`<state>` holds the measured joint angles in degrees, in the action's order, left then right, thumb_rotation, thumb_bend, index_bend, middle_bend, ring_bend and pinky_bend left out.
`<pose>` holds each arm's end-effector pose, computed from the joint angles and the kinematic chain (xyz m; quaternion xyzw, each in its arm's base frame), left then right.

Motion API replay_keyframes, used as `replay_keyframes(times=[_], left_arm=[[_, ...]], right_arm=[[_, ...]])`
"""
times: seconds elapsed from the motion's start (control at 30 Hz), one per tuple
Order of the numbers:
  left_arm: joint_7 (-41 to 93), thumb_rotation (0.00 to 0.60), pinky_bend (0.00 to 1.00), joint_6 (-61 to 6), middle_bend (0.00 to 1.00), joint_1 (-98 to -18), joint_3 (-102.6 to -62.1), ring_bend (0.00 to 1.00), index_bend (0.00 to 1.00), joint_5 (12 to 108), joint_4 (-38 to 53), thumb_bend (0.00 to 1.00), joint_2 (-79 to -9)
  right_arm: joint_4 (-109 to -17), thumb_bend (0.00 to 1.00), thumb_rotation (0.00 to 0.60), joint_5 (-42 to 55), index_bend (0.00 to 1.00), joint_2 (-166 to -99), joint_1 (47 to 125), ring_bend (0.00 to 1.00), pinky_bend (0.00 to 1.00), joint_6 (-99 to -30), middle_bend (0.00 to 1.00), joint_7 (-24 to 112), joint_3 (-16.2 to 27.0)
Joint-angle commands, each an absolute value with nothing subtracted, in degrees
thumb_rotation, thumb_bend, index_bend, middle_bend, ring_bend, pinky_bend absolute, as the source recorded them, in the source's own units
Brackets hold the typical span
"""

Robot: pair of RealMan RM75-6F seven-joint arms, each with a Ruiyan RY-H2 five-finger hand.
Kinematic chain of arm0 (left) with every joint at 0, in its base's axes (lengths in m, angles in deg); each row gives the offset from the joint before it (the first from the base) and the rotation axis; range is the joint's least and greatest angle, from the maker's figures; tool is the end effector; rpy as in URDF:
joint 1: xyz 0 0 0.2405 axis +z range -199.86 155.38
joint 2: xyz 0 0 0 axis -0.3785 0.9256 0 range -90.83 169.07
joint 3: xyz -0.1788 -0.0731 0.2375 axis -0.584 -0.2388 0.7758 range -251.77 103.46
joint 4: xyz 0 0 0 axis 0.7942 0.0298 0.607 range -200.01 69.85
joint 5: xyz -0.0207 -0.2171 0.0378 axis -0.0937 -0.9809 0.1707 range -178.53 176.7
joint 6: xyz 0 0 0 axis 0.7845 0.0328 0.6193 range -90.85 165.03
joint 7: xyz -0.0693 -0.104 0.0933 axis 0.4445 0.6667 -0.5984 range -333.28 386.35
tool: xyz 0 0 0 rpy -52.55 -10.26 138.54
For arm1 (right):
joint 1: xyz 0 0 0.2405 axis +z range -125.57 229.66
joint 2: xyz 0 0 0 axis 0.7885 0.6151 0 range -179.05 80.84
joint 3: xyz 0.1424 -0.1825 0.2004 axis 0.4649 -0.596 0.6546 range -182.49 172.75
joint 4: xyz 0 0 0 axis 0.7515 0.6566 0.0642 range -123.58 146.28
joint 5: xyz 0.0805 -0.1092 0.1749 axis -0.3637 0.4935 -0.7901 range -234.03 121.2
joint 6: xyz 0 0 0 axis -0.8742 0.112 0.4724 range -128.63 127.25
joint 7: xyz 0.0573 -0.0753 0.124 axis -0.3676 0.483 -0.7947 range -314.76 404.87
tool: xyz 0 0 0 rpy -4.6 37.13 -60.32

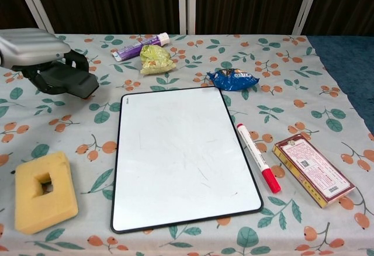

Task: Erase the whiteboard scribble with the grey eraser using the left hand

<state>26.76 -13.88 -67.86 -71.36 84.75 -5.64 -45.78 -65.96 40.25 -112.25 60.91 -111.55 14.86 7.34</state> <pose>-0.2724 0.4319 0.0078 -0.8389 -0.2313 -0.2600 0.4186 -0.3187 -0.2283 0.2708 0.5230 -0.1986 0.6783 0.4763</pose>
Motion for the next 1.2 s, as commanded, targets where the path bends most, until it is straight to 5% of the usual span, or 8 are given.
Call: replay_keyframes(times=[0.03, 0.37, 0.57, 0.63, 0.7, 0.8, 0.9, 1.2], left_arm=[[27.77, 0.600, 0.49, -14.64, 0.37, -67.37, -70.62, 0.35, 0.37, 85.97, -7.43, 0.22, -46.87], [28.75, 0.600, 0.30, -15.92, 0.19, -66.83, -70.91, 0.15, 0.16, 87.16, -5.85, 0.17, -44.71], [23.33, 0.587, 0.24, -26.26, 0.14, -61.50, -74.89, 0.10, 0.13, 83.22, 9.03, 0.15, -35.34], [21.28, 0.489, 0.23, -31.05, 0.14, -58.03, -75.75, 0.10, 0.13, 81.12, 16.60, 0.12, -31.10], [19.46, 0.261, 0.22, -36.52, 0.14, -53.34, -75.07, 0.10, 0.13, 79.92, 23.60, 0.06, -26.61], [18.53, 0.065, 0.21, -42.61, 0.14, -46.79, -71.08, 0.09, 0.13, 82.07, 28.49, 0.01, -21.81], [17.51, 0.002, 0.21, -49.01, 0.12, -40.65, -68.05, 0.08, 0.12, 84.46, 28.91, 0.00, -20.78], [20.88, 0.000, 0.21, -57.99, 0.09, -29.60, -66.18, 0.07, 0.10, 84.93, 23.71, 0.01, -23.71]], right_arm=[[-65.87, 0.54, 0.600, 40.34, 0.00, -112.36, 60.92, 0.00, 0.00, -111.47, 0.00, 14.94, 7.24], [-65.77, 0.54, 0.600, 40.06, 0.00, -111.98, 60.46, 0.00, 0.00, -111.99, 0.00, 14.78, 7.30], [-63.44, 0.51, 0.600, 38.60, 0.00, -112.12, 57.85, 0.00, 0.00, -112.23, 0.00, 15.89, 5.80], [-62.51, 0.49, 0.600, 37.46, 0.00, -112.16, 56.22, 0.00, 0.00, -111.95, 0.00, 17.56, 4.89], [-61.40, 0.46, 0.600, 35.31, 0.00, -112.27, 53.90, 0.00, 0.00, -110.74, 0.00, 21.62, 3.55], [-59.55, 0.33, 0.600, 31.67, 0.00, -112.40, 50.43, 0.00, 0.00, -106.78, 0.00, 28.98, 0.74], [-59.54, 0.26, 0.600, 27.41, 0.00, -112.93, 47.39, 0.00, 0.00, -102.59, 0.00, 34.90, -1.35], [-55.98, 0.27, 0.600, 24.31, 0.00, -115.68, 44.33, 0.00, 0.00, -98.10, 0.00, 31.10, -2.29]])
